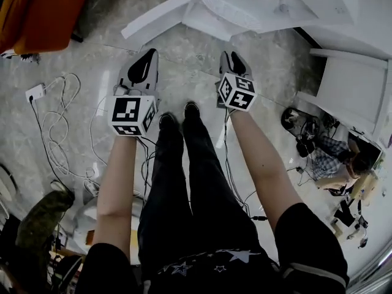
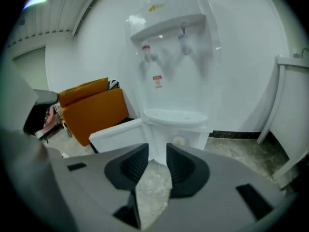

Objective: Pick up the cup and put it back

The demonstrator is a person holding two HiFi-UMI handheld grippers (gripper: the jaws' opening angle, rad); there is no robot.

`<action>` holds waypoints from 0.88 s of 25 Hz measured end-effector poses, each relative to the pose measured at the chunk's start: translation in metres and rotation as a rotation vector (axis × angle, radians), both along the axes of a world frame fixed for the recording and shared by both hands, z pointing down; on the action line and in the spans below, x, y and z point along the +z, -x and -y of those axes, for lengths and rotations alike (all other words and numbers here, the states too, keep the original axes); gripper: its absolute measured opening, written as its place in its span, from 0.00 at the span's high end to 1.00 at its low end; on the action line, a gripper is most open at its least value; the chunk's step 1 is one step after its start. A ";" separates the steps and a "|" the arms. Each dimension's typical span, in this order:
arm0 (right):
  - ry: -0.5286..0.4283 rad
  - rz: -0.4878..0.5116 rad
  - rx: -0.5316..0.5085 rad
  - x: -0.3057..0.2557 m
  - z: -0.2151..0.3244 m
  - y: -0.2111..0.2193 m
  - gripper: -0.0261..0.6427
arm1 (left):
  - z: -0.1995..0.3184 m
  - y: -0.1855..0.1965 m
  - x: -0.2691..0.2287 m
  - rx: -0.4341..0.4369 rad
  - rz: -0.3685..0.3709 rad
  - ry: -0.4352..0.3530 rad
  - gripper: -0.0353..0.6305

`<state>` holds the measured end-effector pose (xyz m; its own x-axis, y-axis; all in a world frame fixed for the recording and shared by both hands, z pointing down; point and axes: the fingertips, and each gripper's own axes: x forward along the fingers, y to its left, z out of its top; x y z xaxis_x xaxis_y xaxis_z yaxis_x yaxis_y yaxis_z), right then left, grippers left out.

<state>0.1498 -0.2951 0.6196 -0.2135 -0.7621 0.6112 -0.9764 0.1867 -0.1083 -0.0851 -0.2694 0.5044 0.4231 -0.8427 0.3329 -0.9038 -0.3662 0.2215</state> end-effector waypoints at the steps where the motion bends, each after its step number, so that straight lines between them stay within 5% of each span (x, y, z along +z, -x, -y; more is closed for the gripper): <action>1: 0.002 0.013 0.008 -0.018 -0.010 0.002 0.78 | -0.004 -0.001 -0.017 0.004 -0.006 -0.008 0.93; 9: -0.013 0.132 0.056 -0.139 -0.090 0.000 0.83 | -0.061 -0.007 -0.104 0.010 -0.056 0.003 0.93; 16: -0.113 0.123 -0.104 -0.221 -0.151 -0.003 0.95 | -0.115 -0.013 -0.165 -0.023 -0.023 -0.046 0.93; 22: -0.196 0.079 -0.152 -0.277 -0.233 -0.042 0.95 | -0.187 -0.063 -0.210 0.024 0.000 -0.086 0.93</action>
<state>0.1921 -0.0623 0.3427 -0.3762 -0.8199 0.4316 -0.9254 0.3560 -0.1302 -0.0219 -0.0827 0.2946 0.4437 -0.8577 0.2598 -0.8944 -0.4056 0.1885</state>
